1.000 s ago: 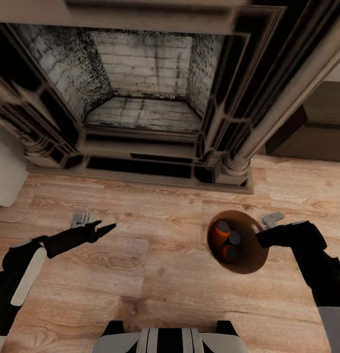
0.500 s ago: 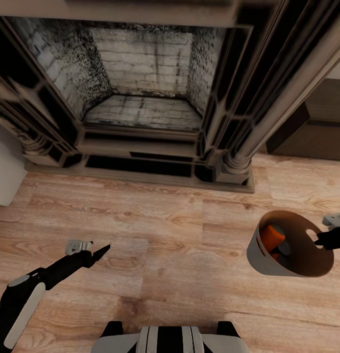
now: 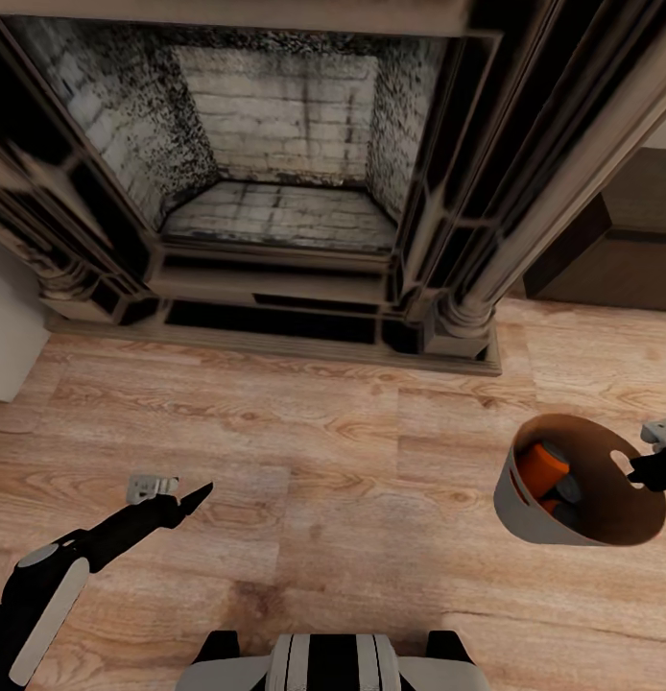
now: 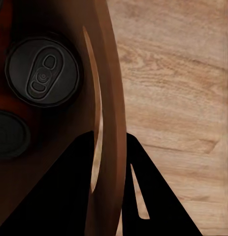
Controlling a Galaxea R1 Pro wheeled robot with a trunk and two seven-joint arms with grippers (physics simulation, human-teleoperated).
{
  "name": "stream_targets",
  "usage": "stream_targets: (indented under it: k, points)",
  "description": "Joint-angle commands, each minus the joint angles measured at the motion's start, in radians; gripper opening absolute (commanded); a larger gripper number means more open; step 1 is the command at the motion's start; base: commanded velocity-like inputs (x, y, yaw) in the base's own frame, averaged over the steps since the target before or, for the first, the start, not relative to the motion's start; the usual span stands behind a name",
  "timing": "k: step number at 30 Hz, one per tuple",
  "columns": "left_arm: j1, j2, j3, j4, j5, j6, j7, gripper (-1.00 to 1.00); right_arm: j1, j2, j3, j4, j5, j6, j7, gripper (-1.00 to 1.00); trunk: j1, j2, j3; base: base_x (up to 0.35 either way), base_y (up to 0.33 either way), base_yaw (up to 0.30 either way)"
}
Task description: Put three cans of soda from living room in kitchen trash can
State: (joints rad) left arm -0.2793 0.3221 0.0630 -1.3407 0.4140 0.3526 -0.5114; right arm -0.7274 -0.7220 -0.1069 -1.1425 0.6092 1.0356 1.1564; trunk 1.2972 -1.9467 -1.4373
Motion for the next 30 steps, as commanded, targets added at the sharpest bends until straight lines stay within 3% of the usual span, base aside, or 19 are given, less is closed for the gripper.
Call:
stream_targets:
  k: [1,12,22,30]
  points:
    - [0.000,0.000,0.000,0.002,0.000,0.000,0.000,1.00,0.000,0.000,0.001,0.000,-0.014,0.012,0.003,-1.00,0.004,-0.007,-0.003,0.000,0.000,0.000]
    - [0.000,0.000,0.000,0.005,0.000,-0.001,0.006,1.00,0.000,0.001,0.000,0.001,-0.007,0.012,0.003,-1.00,0.046,-0.084,-0.038,0.000,0.000,0.000]
    - [0.000,-0.001,0.000,0.006,0.000,-0.001,0.008,1.00,0.000,0.004,-0.003,0.007,-0.003,0.012,0.002,-1.00,0.046,-0.084,-0.038,0.000,0.000,0.000]
    - [0.000,-0.001,0.000,0.008,-0.001,-0.003,0.030,1.00,-0.005,0.002,-0.014,0.125,-0.002,0.012,-0.005,-1.00,0.046,-0.084,-0.038,0.000,0.000,0.000]
